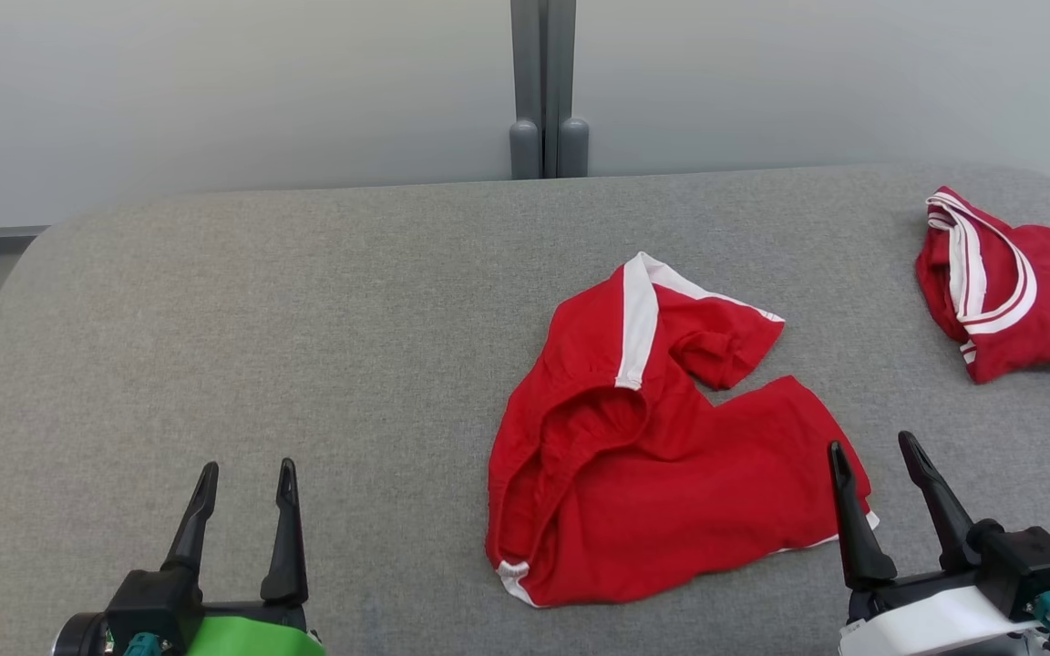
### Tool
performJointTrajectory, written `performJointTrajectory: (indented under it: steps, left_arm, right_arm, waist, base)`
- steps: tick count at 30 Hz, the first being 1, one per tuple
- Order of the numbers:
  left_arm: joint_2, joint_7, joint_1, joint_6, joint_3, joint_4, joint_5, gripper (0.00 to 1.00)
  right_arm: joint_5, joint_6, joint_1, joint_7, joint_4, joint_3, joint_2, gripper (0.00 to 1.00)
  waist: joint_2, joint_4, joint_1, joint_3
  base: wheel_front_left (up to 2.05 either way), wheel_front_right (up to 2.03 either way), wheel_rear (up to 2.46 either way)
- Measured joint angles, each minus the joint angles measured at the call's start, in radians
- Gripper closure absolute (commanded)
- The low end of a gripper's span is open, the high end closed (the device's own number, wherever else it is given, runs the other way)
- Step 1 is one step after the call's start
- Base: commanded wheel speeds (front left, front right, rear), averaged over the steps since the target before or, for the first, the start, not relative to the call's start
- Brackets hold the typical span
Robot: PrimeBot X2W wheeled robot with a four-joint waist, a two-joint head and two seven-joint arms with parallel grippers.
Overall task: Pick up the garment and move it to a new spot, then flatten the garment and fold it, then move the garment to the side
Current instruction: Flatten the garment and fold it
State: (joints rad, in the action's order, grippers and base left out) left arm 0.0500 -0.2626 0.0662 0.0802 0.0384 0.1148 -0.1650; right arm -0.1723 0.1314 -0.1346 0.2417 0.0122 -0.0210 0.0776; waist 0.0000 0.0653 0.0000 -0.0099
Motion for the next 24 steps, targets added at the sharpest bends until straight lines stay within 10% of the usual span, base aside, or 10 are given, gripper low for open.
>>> performJointTrajectory:
  steps: [24]
  left_arm:
    - [0.001,0.0,-0.002,0.001,0.013,-0.001,0.005,0.0]
  right_arm:
    - [0.002,0.0,0.007,-0.003,-0.02,0.003,-0.002,0.0]
  waist:
    - [0.0,-0.003,0.0,0.009]
  base:
    - [0.0,0.0,0.0]
